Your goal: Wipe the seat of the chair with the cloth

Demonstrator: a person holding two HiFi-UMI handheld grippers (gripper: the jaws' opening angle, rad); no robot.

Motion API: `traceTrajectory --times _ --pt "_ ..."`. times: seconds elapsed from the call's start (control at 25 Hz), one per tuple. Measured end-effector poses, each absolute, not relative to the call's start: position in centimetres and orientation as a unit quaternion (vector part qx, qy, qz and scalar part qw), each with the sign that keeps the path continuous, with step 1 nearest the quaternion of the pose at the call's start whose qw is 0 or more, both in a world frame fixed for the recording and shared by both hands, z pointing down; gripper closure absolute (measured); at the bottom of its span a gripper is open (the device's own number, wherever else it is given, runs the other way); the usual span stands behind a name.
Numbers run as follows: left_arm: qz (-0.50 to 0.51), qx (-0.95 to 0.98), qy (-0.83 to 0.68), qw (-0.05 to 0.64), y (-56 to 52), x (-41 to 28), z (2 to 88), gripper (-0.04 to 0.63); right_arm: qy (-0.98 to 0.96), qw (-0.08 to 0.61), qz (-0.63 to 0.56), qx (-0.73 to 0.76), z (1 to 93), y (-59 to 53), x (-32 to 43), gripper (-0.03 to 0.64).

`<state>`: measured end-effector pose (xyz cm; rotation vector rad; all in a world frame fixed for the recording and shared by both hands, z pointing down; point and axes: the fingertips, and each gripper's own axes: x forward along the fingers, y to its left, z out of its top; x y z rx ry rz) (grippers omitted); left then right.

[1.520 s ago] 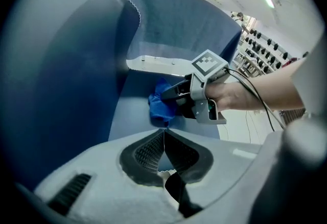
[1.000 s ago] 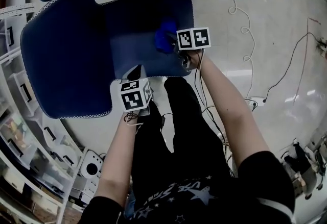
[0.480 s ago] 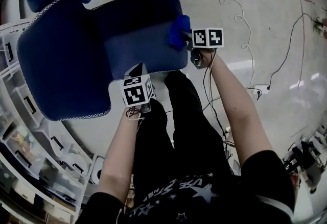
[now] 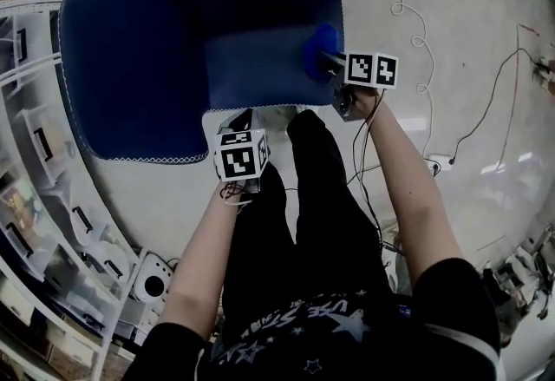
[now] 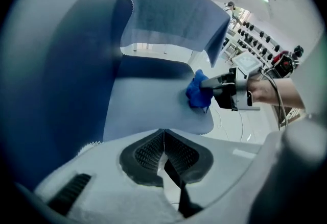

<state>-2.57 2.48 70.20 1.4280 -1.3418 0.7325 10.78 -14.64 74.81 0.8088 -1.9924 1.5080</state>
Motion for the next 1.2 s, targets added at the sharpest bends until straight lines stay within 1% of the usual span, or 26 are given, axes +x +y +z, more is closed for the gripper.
traceTrajectory --times 0.2,0.44,0.68,0.92,1.2 --pt "0.305 0.594 -0.547 0.505 5.3 -2.6 69.8 0.575 -0.754 0.273 0.557 0.214 73.5 -10.5 3.3 0.546" --pt "0.317 0.593 -0.542 0.504 8.7 -4.0 70.1 0.575 -0.763 0.316 0.554 0.105 73.6 -4.1 -5.5 0.546" --pt "0.322 0.577 -0.551 0.51 11.0 -6.0 70.4 0.575 -0.759 0.348 0.548 0.057 75.4 0.3 -11.2 0.546" --pt "0.331 0.588 -0.546 0.497 12.2 -5.8 70.5 0.575 -0.76 0.37 0.53 0.067 77.3 1.4 -11.6 0.546" --pt "0.345 0.601 -0.53 0.488 12.1 -5.0 70.5 0.575 -0.76 0.383 0.514 0.106 77.9 -0.5 -7.3 0.546"
